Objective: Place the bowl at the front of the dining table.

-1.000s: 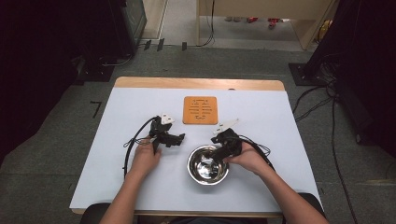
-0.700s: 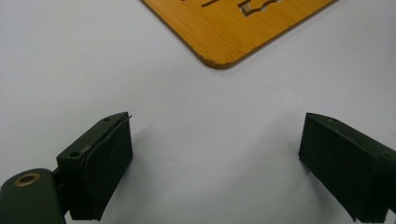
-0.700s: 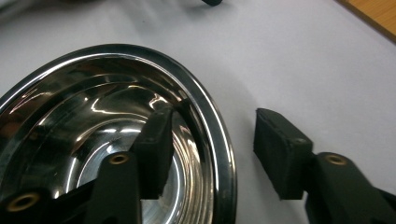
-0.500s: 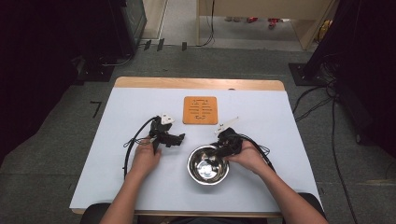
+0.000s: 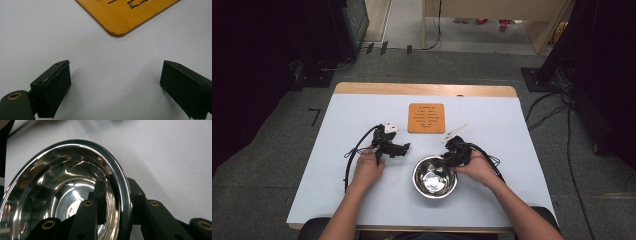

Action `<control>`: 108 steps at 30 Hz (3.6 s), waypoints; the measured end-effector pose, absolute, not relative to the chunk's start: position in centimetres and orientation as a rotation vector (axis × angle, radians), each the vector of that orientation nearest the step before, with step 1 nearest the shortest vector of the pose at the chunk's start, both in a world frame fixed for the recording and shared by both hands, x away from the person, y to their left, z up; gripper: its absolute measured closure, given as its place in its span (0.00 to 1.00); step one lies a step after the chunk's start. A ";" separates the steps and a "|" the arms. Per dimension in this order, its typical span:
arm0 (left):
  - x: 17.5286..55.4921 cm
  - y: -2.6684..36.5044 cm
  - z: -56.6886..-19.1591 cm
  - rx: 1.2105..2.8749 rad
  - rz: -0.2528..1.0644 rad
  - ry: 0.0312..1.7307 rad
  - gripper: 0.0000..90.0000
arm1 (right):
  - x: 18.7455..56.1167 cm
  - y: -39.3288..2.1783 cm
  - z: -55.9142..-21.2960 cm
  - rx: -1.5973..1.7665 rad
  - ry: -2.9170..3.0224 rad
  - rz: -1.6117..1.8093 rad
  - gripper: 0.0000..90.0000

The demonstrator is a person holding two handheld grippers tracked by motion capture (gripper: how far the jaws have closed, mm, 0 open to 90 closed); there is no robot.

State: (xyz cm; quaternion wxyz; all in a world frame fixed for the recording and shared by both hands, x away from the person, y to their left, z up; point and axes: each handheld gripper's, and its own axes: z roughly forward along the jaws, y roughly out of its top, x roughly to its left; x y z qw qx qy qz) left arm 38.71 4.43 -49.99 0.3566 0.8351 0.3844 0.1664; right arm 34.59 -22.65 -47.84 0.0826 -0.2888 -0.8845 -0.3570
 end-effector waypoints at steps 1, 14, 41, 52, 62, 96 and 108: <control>38.7 4.4 -50.0 2.157 0.431 0.991 0.11 | 34.6 -22.7 -47.8 -0.852 -2.645 -1.059 0.85; 38.7 4.4 -50.0 2.157 0.430 0.991 0.11 | 34.1 -23.0 -46.6 -0.829 -2.582 -1.095 0.93; 38.7 4.4 -50.0 2.153 0.431 0.994 0.11 | 34.2 -23.2 -46.2 -0.968 -2.554 -1.098 0.93; 38.7 4.4 -50.0 2.157 0.431 0.992 0.11 | 34.6 -23.7 -46.0 -1.021 -2.520 -1.148 0.93; 38.7 4.4 -50.0 2.157 0.431 0.992 0.11 | 34.9 -24.0 -46.2 -1.055 -2.490 -1.165 0.93; 38.7 4.4 -50.0 2.156 0.430 0.992 0.11 | 36.4 -25.4 -47.1 -1.282 -2.391 -1.251 0.93; 38.7 4.4 -50.0 2.158 0.432 0.991 0.11 | 36.8 -25.8 -47.1 -1.336 -2.355 -1.281 0.93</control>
